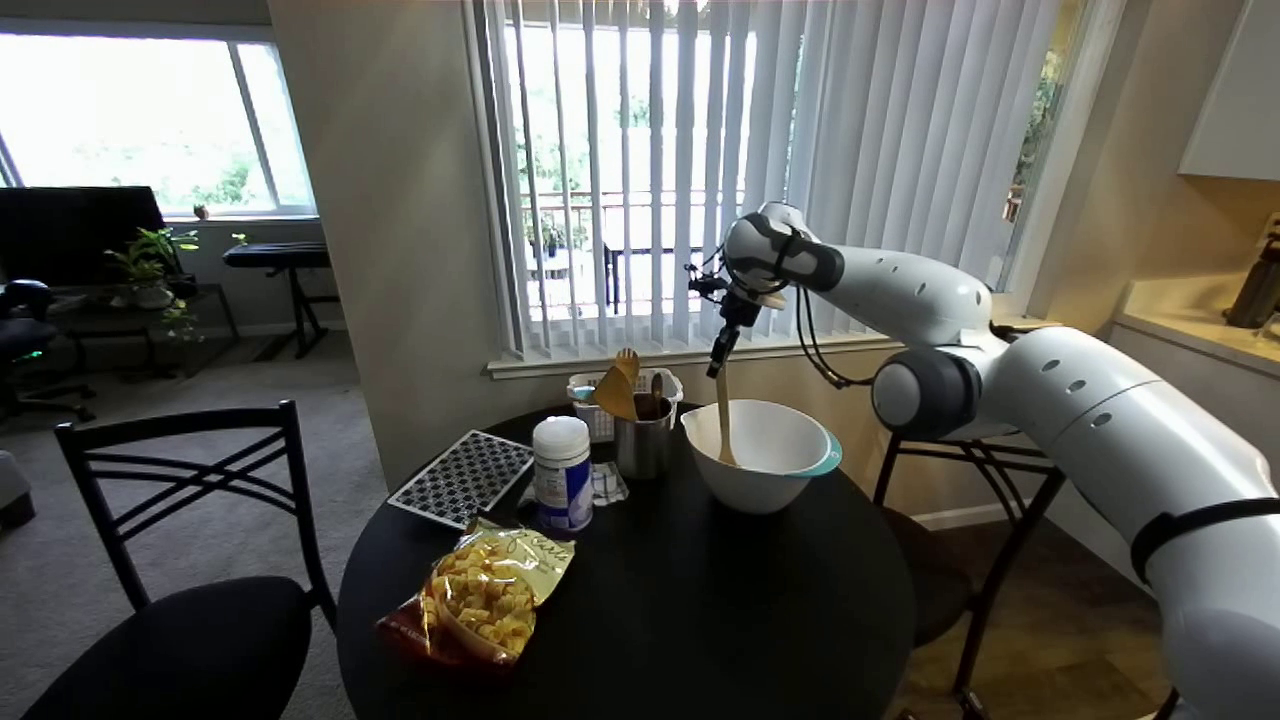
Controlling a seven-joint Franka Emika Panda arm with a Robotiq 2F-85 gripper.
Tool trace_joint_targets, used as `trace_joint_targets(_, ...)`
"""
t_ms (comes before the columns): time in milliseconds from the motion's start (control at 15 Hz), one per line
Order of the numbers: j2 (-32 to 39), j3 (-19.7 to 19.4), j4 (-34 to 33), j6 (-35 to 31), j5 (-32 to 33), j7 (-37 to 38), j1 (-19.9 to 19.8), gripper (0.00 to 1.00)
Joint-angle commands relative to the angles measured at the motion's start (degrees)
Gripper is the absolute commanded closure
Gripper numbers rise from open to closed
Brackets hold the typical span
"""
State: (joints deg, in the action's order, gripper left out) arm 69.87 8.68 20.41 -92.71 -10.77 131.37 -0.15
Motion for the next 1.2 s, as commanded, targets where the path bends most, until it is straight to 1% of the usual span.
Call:
trace_joint_targets(0,-0.48,-0.49,0.00,4.83,-0.08,3.26,-1.09,0.97)
trace_joint_targets(67,-0.58,-1.05,-0.02,5.78,0.42,3.70,-1.11,0.97)
trace_joint_targets(400,-1.16,-4.33,-0.17,7.92,3.68,0.65,0.73,0.97)
trace_joint_targets(533,-1.46,-5.99,-0.21,8.42,6.38,-1.82,2.31,0.97)
trace_joint_targets(867,-1.69,-9.07,-0.22,7.19,12.65,-8.46,6.50,0.97)
trace_joint_targets(933,-1.66,-9.51,-0.22,6.66,13.73,-10.95,7.37,0.97)
trace_joint_targets(1000,-2.29,-10.51,0.77,5.76,13.71,-12.84,8.31,0.97)
trace_joint_targets(1133,-2.27,-11.53,0.59,4.20,14.81,-16.70,9.68,0.97)
